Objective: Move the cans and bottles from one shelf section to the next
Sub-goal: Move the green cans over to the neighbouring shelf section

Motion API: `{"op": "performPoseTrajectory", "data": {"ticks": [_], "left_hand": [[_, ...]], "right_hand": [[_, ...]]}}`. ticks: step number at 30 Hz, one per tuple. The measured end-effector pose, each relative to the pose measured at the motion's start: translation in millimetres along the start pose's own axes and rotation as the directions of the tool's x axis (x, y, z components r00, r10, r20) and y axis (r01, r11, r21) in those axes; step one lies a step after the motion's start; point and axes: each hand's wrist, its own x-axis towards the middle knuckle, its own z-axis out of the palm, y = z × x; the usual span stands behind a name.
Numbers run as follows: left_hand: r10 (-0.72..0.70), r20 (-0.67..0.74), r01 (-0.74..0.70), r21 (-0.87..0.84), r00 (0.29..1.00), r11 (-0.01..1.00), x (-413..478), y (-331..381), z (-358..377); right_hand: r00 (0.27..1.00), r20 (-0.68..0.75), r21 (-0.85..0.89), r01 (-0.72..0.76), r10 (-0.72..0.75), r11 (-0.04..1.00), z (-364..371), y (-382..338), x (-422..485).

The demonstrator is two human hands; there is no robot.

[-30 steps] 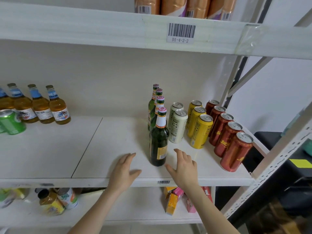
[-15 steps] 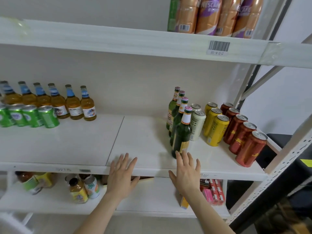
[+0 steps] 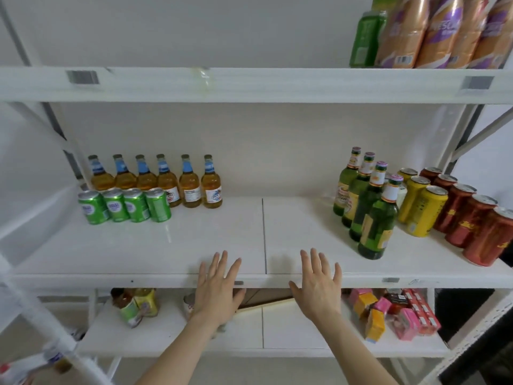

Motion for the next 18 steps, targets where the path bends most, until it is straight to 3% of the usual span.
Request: {"op": "performPoseTrajectory", "data": {"ticks": [18], "left_hand": [[0.011, -0.043, -0.012, -0.008, 0.999, 1.0, 41.5, -189.7, -4.7]], "right_hand": [[0.997, -0.073, 0.027, 0.005, -0.003, 1.0, 27.0, -201.0, 75.1]]}}
